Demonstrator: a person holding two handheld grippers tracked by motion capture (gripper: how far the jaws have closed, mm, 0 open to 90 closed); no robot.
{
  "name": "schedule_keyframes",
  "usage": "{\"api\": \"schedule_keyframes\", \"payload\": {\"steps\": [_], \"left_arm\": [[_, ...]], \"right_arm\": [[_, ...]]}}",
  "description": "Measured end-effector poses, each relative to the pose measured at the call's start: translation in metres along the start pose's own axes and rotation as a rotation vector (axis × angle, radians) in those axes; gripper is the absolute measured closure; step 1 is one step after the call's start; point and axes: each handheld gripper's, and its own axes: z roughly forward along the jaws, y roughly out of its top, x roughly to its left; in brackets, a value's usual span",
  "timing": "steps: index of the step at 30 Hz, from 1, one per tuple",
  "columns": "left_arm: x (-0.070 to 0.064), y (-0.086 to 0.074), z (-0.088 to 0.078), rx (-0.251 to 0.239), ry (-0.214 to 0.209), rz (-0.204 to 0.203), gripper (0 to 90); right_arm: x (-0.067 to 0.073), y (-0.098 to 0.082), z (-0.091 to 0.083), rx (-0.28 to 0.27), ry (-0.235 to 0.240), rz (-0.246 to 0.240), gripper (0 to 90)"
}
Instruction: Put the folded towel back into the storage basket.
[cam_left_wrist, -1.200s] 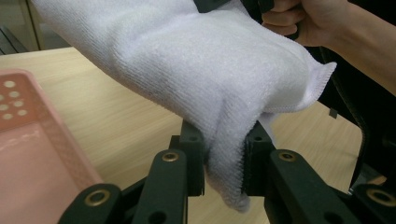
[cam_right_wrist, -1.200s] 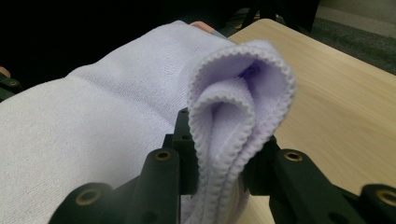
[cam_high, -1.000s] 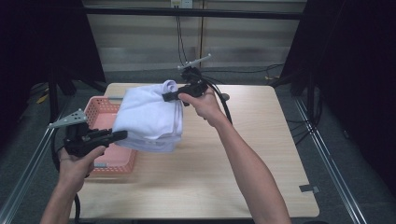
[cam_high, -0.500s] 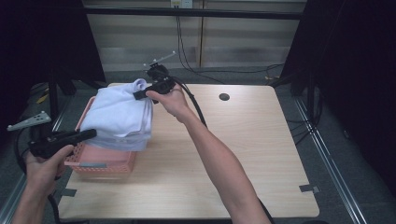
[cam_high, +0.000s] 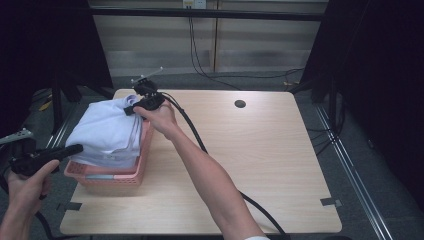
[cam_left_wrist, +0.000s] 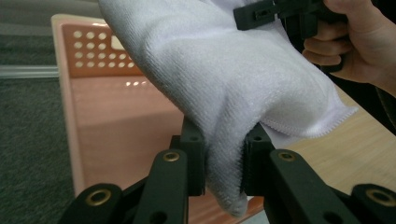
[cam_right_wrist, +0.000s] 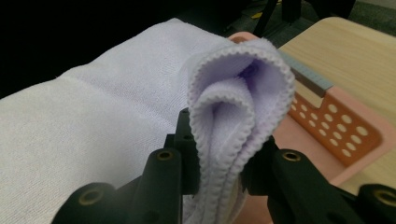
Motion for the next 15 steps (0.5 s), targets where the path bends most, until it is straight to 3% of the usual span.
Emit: {"api": "schedule_keyframes", "payload": {"steps": [5,13,15], "left_arm": [[0.011,-0.012,0.008,0.053,0.020,-0.004,75.6],[0.016,-0.024,0.018,0.105,0.057,-0.012,75.1],[0.020,-0.028,0.021,0.122,0.037,-0.010,74.5]], "right_arm": [[-0.002,-0.014,0.019,0.008,-0.026,0.021,72.7],[-0.009,-0.035,0.039,0.033,-0.049,0.047,72.6],[-0.011,-0.037,0.045,0.052,-0.053,0.046,72.5]]}}
